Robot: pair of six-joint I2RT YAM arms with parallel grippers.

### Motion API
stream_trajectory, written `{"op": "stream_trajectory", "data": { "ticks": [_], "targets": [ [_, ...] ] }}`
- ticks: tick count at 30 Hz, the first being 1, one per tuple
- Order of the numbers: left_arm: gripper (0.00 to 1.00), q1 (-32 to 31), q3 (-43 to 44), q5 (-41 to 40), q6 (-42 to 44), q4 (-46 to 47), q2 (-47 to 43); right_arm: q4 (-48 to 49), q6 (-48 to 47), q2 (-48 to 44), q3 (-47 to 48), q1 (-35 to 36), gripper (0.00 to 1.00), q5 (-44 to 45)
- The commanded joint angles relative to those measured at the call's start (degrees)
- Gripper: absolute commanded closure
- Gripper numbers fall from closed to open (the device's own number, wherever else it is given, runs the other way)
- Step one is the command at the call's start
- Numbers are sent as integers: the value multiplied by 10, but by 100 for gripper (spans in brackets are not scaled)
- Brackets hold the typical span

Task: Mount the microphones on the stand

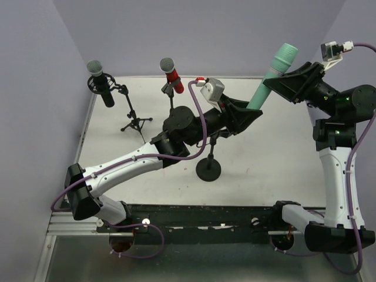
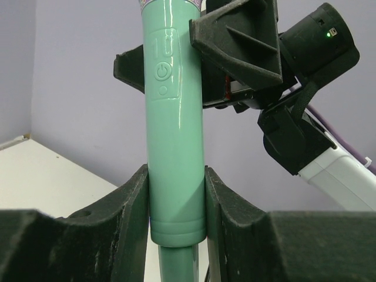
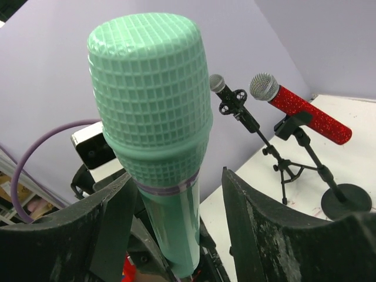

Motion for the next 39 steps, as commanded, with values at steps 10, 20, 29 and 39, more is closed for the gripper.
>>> {"op": "stream_trajectory", "data": {
  "ticks": [10, 20, 29, 39],
  "targets": [
    [100, -3, 36, 32, 9, -33, 17, 21, 3, 10, 14, 2, 86, -14],
    [2, 31, -55, 106, 41, -33, -99, -1, -130, 26, 42, 2, 98, -105],
    [2, 128, -182, 283, 212, -233, -282, -241, -498, 65, 66, 1, 97, -250],
    [2, 134, -252, 265, 368, -290, -304, 177, -355, 59, -117, 23, 95, -334]
  ]
}}
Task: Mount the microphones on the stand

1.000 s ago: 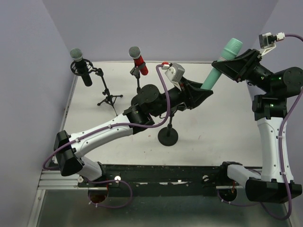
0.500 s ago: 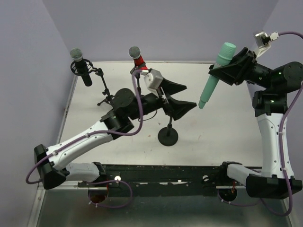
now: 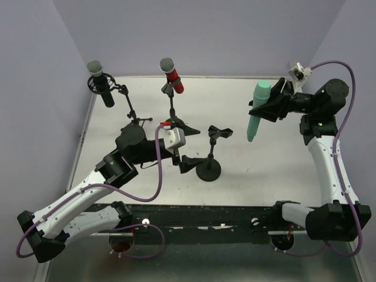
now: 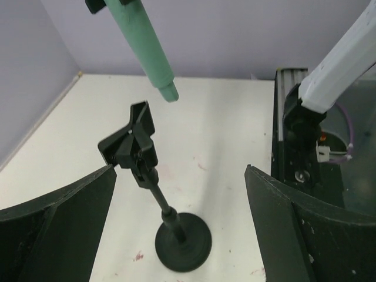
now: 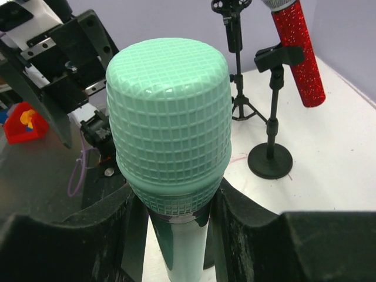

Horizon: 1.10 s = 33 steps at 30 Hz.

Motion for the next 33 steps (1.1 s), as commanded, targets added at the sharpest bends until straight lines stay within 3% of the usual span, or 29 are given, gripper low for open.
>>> {"op": "stream_trajectory", "data": {
  "ticks": [1, 17, 27, 30, 33],
  "targets": [
    [2, 6, -14, 15, 64, -20, 32, 231, 91, 4, -56, 21, 95, -93],
    [2, 21, 34, -39, 57, 6, 124, 255, 69, 2, -118, 82, 95, -72],
    [2, 40, 77, 50, 68, 20, 186, 162, -7, 6, -107, 105, 95, -61],
    [8, 42, 92, 61, 68, 17, 201, 68, -87, 7, -86, 105, 95, -58],
    [24, 46, 103, 79, 69, 10, 215, -17, -151, 7, -70, 106, 95, -54]
  ]
}}
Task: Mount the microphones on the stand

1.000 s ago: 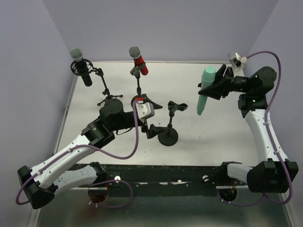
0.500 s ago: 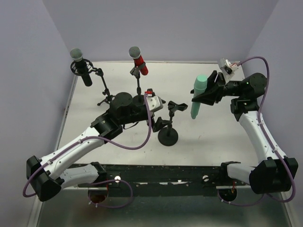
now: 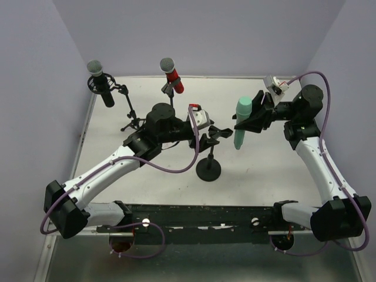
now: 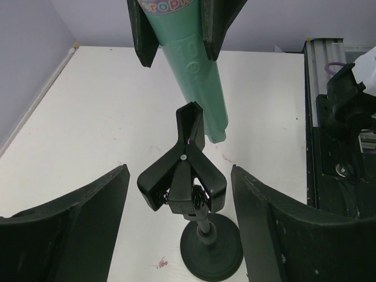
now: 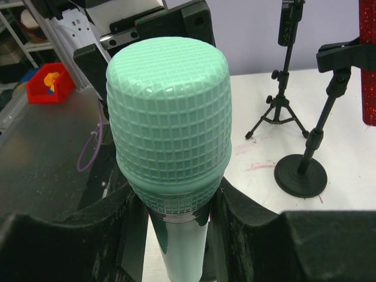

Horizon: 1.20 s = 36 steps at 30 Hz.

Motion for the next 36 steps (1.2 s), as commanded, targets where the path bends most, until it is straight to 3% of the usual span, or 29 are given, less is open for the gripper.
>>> {"op": "stream_trajectory", "data": {
  "ticks": [1, 3, 6, 8, 10, 16, 23, 36],
  "targets": [
    [31, 7, 32, 53, 12, 0, 16, -135, -121, -1, 34, 3, 95, -36],
    [38, 8, 33, 62, 10, -21, 20, -142, -130, 1, 34, 3, 95, -36],
    [56, 10, 32, 64, 6, -27, 19, -153, -144, 3, 36, 3, 95, -33],
    [75, 12, 33, 66, 5, -37, 19, -169, -157, 6, 40, 4, 95, -30],
    [85, 13, 33, 63, -1, -42, 18, -189, -178, 7, 45, 7, 95, -26],
    [86, 15, 23, 60, -31, -37, 14, -271, -251, 14, 62, 36, 95, -6],
    [87, 15, 3, 60, -101, -3, 8, -265, -244, 18, 69, 101, 95, 15],
    [89, 13, -147, 25, -279, 246, -51, -158, -160, 24, 43, 102, 97, 48]
  ]
}}
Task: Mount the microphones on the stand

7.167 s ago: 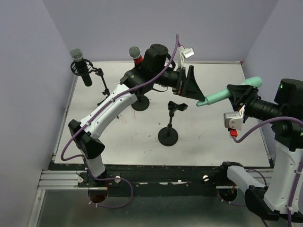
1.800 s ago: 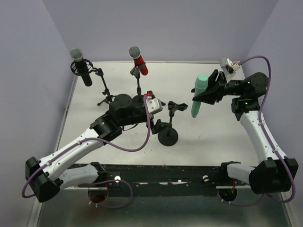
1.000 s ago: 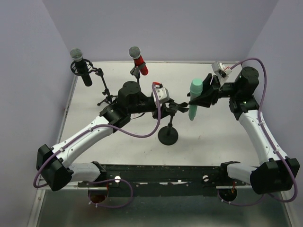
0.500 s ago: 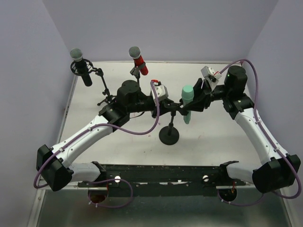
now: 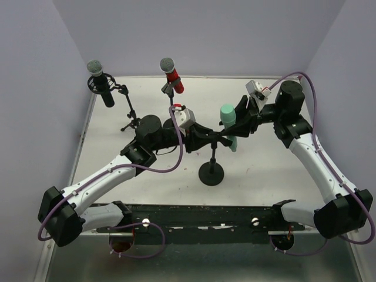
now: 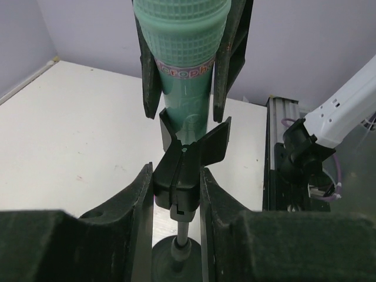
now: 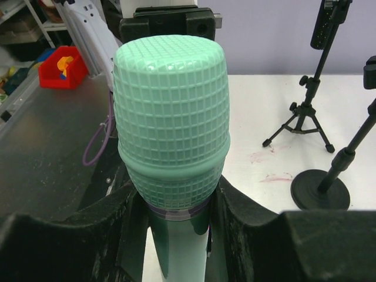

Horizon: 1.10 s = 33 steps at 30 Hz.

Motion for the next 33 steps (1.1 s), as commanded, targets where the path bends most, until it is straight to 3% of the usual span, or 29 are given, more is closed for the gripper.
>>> {"op": "stream_trajectory", "data": {
  "ticks": [1, 7, 10, 18, 33],
  "targets": [
    [89, -3, -54, -13, -109, 98, -18, 98, 77, 2, -17, 5, 97, 16],
    [91, -7, -91, -60, -143, 151, -39, 453, 359, 12, -94, 5, 97, 28],
    [91, -12, -100, -85, -147, 160, -47, 569, 455, 18, -119, 5, 97, 47],
    [91, -33, -99, -127, -135, 161, -51, 632, 521, 15, -145, 8, 97, 100],
    [91, -49, -95, -160, -133, 167, -51, 614, 525, -5, -194, 17, 98, 138]
  ]
}}
